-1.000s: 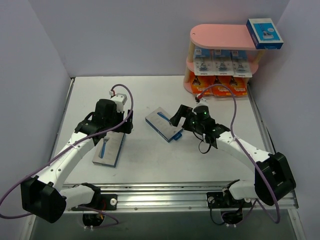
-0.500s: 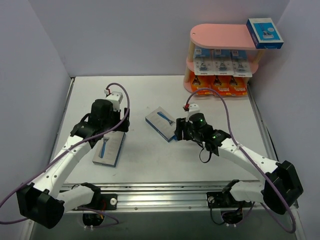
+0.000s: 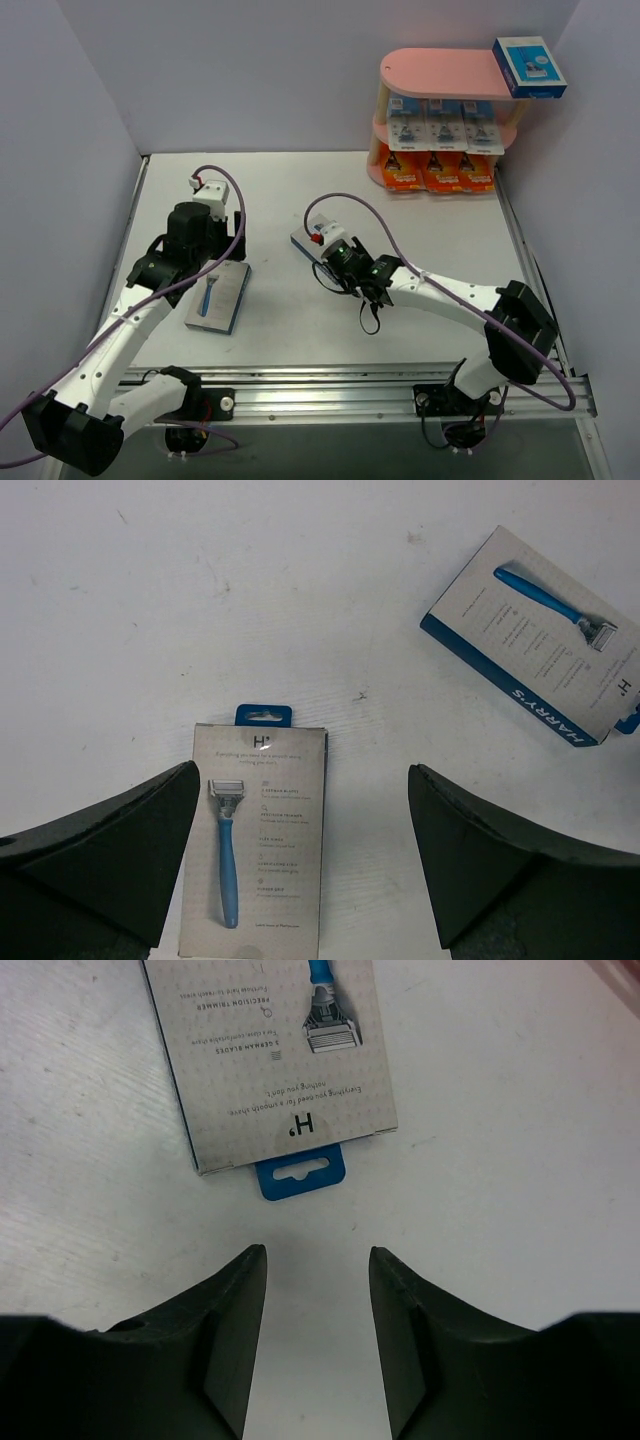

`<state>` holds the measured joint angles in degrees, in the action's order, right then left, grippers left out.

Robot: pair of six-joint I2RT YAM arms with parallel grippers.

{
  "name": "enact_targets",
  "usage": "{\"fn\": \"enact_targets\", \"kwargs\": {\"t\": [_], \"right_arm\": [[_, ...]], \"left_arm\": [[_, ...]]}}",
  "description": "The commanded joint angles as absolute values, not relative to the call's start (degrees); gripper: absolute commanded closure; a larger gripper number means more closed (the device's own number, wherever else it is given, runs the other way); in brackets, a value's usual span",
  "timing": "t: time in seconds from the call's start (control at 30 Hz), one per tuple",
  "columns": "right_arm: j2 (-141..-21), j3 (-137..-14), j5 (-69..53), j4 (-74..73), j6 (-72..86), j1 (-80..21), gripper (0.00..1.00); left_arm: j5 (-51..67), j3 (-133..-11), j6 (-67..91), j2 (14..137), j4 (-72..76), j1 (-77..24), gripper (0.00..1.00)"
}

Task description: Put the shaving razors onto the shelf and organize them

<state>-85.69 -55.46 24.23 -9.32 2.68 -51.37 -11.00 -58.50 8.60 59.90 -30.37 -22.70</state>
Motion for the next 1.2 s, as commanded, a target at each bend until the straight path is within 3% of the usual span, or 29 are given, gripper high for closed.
{"fn": "enact_targets", "kwargs": {"t": [0.0, 0.23, 0.5, 1.17], "right_arm": [[-88.41, -59.41, 31.98, -13.36, -1.93, -53.87, 0.59], [-96.23, -60.73, 38.74, -14.68, -3.34, -59.85, 0.69], [-100.89, -61.08, 43.33, -13.89, -4.66, -60.64, 0.73], [-109.51, -62.67, 50.10, -10.46, -6.86, -62.14, 0.61]], "left_arm": [[-12.66, -59.06, 8.44, 58.89, -28.04, -22.32, 0.06], [-11.69, -59.24, 8.44, 59.50, -28.30, -22.41, 0.06], [-10.64, -59.41, 8.53, 60.29, -28.48, -22.41, 0.06], [-9.40, -59.85, 8.79, 61.61, -29.00, -22.41, 0.06]]}}
